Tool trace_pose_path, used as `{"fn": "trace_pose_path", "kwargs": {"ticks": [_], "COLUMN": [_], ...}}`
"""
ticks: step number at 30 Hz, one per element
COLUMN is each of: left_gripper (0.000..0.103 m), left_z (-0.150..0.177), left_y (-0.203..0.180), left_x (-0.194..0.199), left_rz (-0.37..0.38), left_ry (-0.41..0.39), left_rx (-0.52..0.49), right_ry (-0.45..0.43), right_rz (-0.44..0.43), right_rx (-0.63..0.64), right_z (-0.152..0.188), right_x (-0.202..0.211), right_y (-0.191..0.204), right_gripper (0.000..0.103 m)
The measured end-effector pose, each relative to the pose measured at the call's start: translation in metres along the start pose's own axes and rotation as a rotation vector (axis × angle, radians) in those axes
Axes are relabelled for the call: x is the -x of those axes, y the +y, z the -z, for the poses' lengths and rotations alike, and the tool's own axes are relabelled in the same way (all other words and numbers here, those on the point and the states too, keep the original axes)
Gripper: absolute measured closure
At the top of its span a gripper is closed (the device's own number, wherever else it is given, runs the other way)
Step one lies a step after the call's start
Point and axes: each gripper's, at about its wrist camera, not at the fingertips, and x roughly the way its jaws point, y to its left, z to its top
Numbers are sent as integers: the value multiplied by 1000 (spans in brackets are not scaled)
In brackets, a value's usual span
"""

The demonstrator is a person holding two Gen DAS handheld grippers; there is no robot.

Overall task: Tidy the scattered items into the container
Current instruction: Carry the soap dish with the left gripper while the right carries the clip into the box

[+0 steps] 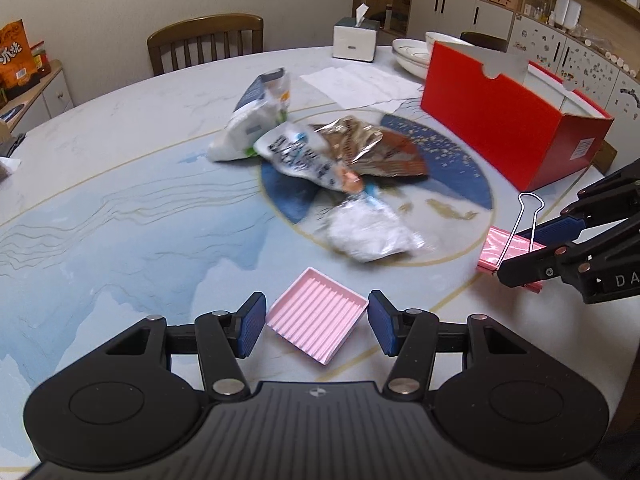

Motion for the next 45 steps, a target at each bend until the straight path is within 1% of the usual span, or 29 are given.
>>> {"fn": "trace_pose_path", "kwargs": {"ticks": [6, 15, 21, 25, 29, 36, 41, 45], "left_gripper": [48, 48, 48, 48, 48, 48, 48, 48], "left_z": [-18, -69, -101, -121, -138, -164, -182, -193], "left_y": [-34, -94, -133, -156, -176, -206, -221, -232], "left_x": [7, 14, 11, 5, -1, -19, -41, -60], "left_rz": [17, 48, 71, 84, 95, 102, 101, 101], "left_ry": [-14, -79, -123, -143, -158, -159, -137, -112], "left_rx": [2, -45, -83, -110, -135, -172, -178, -185], "right_ry": [-40, -124, -178, -203, -228, -265, -258, -228], "right_rz": [-27, -62, -52, -49, -57, -17, 17, 40], "right_rx": [-3, -22, -34, -67, -92, -113, -146, -172], "right_z": [1, -13, -22, -26, -28, -36, -38, -36], "right_x": [25, 69, 94, 105, 114, 120, 112, 100], "right_y": [-24, -76, -117, -146, -169, -210, -244, -268], "right_gripper": [74, 74, 74, 75, 75, 75, 75, 75]}}
